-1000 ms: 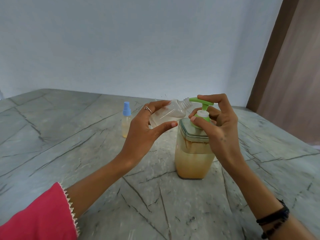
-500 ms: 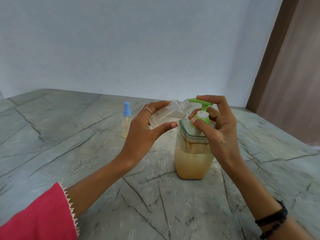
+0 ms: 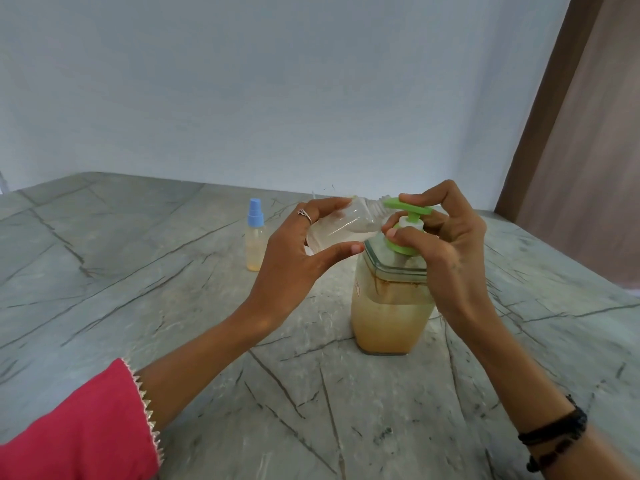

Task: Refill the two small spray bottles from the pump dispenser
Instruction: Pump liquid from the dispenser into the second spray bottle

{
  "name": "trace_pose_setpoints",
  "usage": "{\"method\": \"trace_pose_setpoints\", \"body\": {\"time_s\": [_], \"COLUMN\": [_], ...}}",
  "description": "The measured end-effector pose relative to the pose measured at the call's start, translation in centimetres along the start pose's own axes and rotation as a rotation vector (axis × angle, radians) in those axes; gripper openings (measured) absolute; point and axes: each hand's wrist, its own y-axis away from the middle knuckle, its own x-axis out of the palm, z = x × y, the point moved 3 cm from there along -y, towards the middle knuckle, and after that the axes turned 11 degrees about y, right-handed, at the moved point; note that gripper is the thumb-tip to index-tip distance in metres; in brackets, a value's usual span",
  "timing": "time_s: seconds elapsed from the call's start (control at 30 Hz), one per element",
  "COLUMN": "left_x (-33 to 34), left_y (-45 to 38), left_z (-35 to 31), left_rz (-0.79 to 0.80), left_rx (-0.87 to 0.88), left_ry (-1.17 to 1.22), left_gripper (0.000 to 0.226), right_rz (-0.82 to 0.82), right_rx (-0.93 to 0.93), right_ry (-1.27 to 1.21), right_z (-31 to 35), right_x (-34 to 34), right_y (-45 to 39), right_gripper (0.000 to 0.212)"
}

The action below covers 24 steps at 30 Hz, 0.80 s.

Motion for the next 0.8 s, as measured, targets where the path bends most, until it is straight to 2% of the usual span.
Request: {"method": "trace_pose_setpoints", "body": {"time_s": [0.33,0.67,0.8], "left_x": [-0.38,-0.09,-0.08], "left_y": [-0.25,-0.04,0.0], "left_z": [0.36,0.25,0.41], "left_rz": [-0.028,-0.011,-0.008], "left_rx": [-0.015,-0.014,-0.017], "left_ry": [0.005,0.0,0.009], "left_gripper": [0.049,0.045,0.048], "right_rz": [0.04,0.005,0.019], "right_rx": [-0.076,0.026,0.013], "right_ry": [0.014,0.0,-0.012], "right_z": [-0.21,-0.14,-0.08], "right_x": [0.26,-0.05,0.03], "right_y": [0.51,-0.11,0.03], "right_gripper": [0.037,0.021,0.024]}}
